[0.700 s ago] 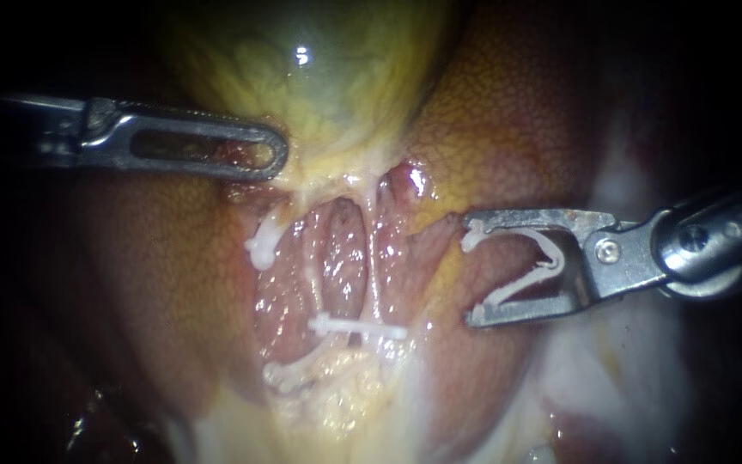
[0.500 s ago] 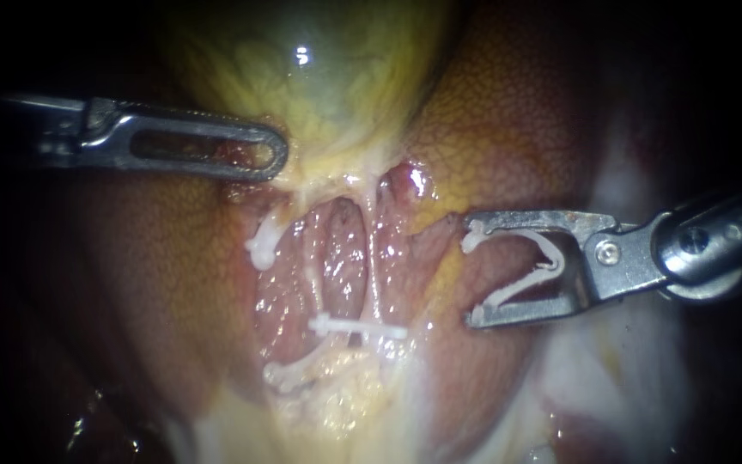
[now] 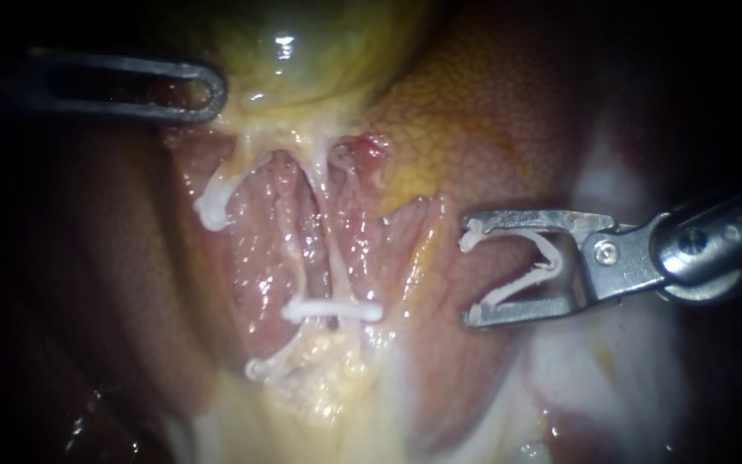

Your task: Clipping second clip right tube

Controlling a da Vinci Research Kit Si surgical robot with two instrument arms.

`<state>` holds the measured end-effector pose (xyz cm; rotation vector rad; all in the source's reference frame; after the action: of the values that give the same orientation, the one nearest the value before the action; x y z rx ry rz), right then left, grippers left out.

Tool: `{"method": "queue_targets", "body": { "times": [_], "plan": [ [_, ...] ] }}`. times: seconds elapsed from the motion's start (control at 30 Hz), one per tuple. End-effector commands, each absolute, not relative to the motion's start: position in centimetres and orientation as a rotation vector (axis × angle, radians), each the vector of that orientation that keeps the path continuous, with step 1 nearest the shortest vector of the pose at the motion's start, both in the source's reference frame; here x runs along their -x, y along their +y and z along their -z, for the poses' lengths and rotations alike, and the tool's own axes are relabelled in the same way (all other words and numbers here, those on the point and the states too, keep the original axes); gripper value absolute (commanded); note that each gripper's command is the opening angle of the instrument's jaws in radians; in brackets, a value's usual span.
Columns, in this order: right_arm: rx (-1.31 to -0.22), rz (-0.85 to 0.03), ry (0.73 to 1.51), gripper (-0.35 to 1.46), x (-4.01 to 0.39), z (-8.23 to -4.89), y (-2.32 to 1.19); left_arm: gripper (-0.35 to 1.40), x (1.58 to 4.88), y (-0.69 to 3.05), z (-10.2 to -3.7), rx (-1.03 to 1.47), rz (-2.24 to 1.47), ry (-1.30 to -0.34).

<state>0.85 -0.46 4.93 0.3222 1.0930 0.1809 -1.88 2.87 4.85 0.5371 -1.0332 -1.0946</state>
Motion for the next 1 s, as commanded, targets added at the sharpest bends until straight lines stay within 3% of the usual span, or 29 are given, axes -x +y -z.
{"method": "queue_targets", "body": {
  "times": [0.03, 0.47, 1.0],
  "plan": [
    [-0.333, -0.195, 1.093, 0.5, -0.87, -4.93, -0.46, -0.35, 1.9, 2.86, -4.88, -0.534, 1.095, -1.033],
    [-0.481, -0.353, 1.125, 0.49, -1.3, -5.01, -0.48, -0.35, 1.91, 2.84, -4.89, -0.532, 1.096, -1.034],
    [-0.591, -0.423, 1.166, 0.49, -1.7, -5.32, -0.59, -0.35, 1.93, 2.83, -4.9, -0.53, 1.096, -1.034]
  ]
}}
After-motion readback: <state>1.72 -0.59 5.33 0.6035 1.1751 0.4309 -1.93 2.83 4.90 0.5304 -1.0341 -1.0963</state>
